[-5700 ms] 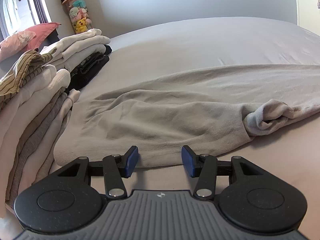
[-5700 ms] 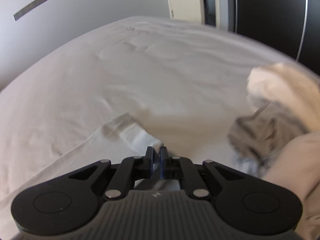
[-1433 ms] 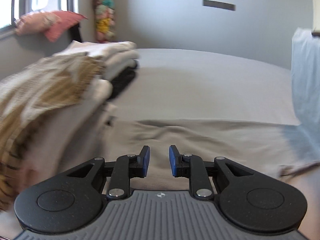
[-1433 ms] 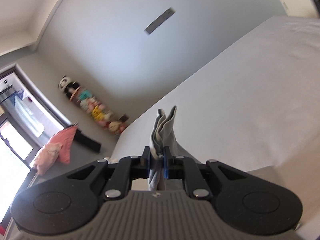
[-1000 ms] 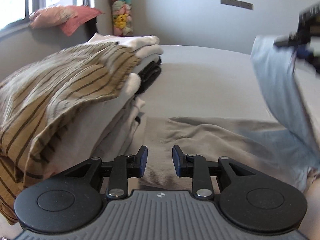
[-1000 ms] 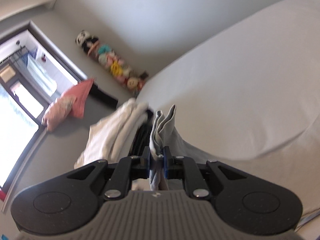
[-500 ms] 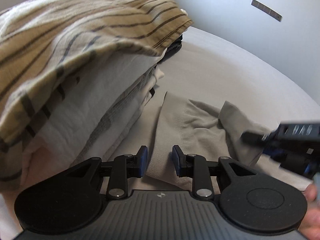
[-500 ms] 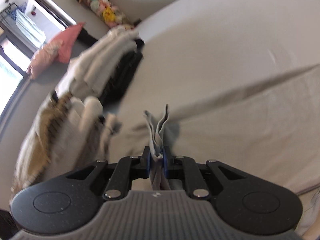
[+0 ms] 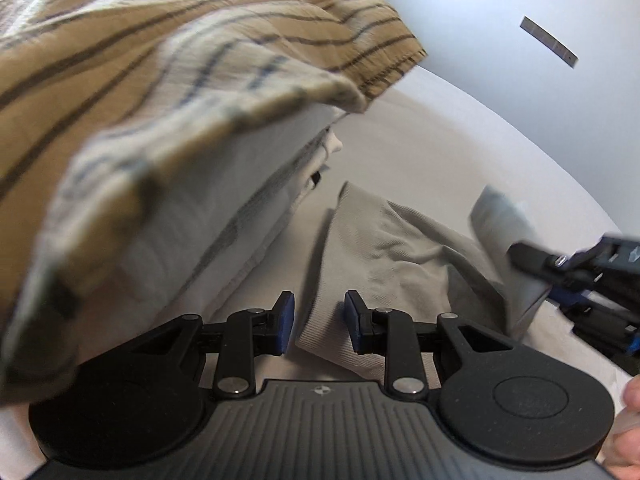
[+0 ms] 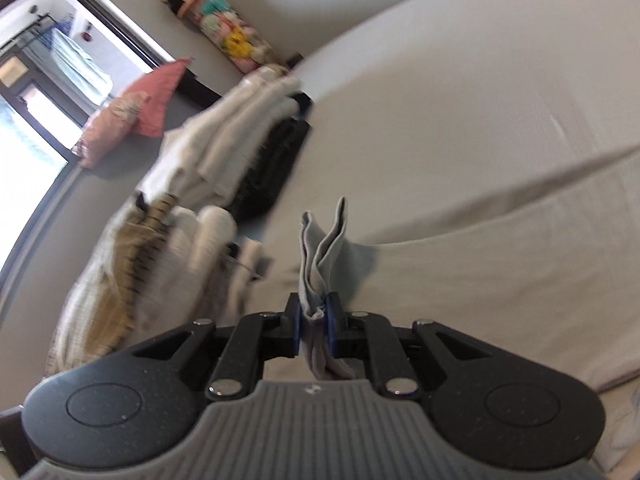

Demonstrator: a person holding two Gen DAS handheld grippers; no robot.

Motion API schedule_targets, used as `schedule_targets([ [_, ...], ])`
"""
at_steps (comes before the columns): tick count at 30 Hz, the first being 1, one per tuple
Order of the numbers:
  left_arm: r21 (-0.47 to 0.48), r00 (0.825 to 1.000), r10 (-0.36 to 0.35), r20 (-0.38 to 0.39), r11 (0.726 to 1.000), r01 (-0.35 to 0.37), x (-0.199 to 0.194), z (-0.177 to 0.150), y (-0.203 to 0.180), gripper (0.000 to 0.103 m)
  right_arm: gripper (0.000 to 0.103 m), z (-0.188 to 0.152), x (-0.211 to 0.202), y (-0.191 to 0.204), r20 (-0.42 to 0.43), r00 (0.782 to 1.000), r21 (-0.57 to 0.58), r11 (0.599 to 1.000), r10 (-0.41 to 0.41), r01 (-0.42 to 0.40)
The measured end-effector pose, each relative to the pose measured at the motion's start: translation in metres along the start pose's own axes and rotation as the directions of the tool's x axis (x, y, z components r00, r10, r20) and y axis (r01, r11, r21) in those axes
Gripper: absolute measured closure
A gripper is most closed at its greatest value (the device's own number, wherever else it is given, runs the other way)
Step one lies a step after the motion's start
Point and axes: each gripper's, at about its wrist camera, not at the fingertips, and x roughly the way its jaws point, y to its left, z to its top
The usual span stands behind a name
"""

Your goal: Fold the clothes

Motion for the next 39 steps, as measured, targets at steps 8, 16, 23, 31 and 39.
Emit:
schedule_targets([
  [8,-0.005,1.000,0.006,0.004,1.000,-0.006,-0.001,-0.001,0.003,0.071,0.089,-0.002,0.024,0.029,-0.041,0.997,-0.038,0.997,0.069,-0.071],
  [16,0.031,1.000,0.028,0.009,0.999,-0.028,-0.001,-0.004,0.001,0.071,0.088,-0.020,0.066,0.010,-0.175,0.984,0.002,0.999,0.043,-0.043],
  [23,0.010,0.999,0.034,-0.003,0.999,-0.034,-0.004,-0.004,0.008,0.071,0.074,-0.023,0.064,0.015,-0.207,0.971,0.017,0.993,0.121,-0.120],
  [31,-0.023,0.998,-0.057,0.033,0.998,0.058,-0.026,-0.008,0.012,0.073,0.074,-0.010,0.033,0.014,-0.156,0.979,0.004,0.992,0.129,-0.130],
  [39,0.013,0.991,-0.131,0.040,0.991,0.131,-0.025,-0.013,-0.001,0.073,0.072,0.010,-0.030,-0.030,-0.095,0.995,-0.089,0.996,-0.010,0.001],
])
